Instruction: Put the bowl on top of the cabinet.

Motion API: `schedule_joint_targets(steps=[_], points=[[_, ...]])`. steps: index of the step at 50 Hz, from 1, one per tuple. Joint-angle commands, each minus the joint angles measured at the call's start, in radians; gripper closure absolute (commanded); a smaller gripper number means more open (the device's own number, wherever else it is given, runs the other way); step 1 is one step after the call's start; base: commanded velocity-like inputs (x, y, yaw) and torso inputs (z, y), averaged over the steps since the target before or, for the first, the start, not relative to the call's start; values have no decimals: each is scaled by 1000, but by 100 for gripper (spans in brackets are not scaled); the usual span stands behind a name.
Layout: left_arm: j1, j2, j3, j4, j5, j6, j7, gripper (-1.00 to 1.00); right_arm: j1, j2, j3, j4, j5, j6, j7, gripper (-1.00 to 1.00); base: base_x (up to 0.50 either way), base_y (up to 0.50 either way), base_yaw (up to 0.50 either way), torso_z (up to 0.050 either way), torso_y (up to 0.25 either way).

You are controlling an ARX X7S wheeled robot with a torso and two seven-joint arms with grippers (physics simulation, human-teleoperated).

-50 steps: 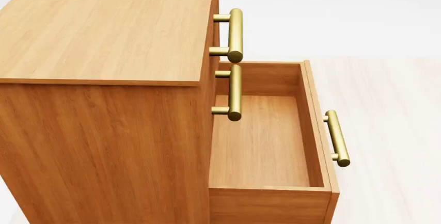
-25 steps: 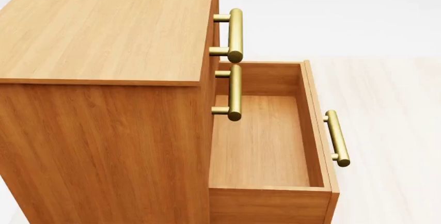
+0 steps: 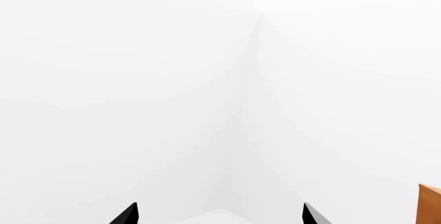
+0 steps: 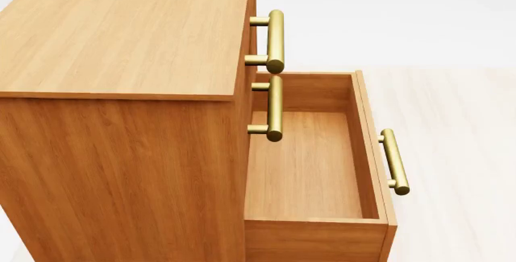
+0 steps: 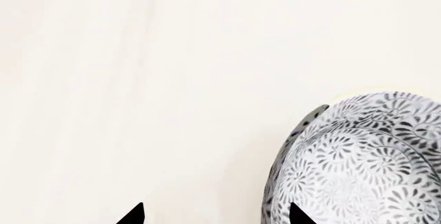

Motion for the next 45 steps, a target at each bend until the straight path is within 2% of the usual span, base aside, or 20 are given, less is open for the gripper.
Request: schedule_joint_targets(steps=[1, 11, 12, 17, 32, 39, 45], points=[[2, -2, 2, -1, 1, 3, -1, -100, -54, -12, 52, 24, 32, -3, 25, -100, 0, 0, 0, 0, 0], [4, -4, 0, -4, -1, 7, -2, -100, -95, -14, 63, 9, 42, -22, 29, -100, 0, 0, 0, 0, 0], [4, -4, -1, -4, -1, 7, -2, -100, -96, -15, 64, 9, 41, -25, 31, 100, 0, 0, 0, 0, 0], [5, -4, 0, -3, -1, 7, -4, -100, -118, -16, 77, 3, 26, -74, 53, 100, 0, 0, 0, 0, 0], [8, -4, 3, 0, -2, 11, -7, -100, -156, -6, 98, 11, 21, -70, 94, 100, 0, 0, 0, -1, 0], [9, -5, 2, 1, -4, 10, -10, -100, -118, 12, 92, -23, 27, -45, 79, 100, 2, 0, 0, 0, 0], [10, -6, 2, 1, -6, 11, -11, -100, -18, 77, 29, -109, 15, 19, 11, 100, 0, 0, 0, 0, 0]])
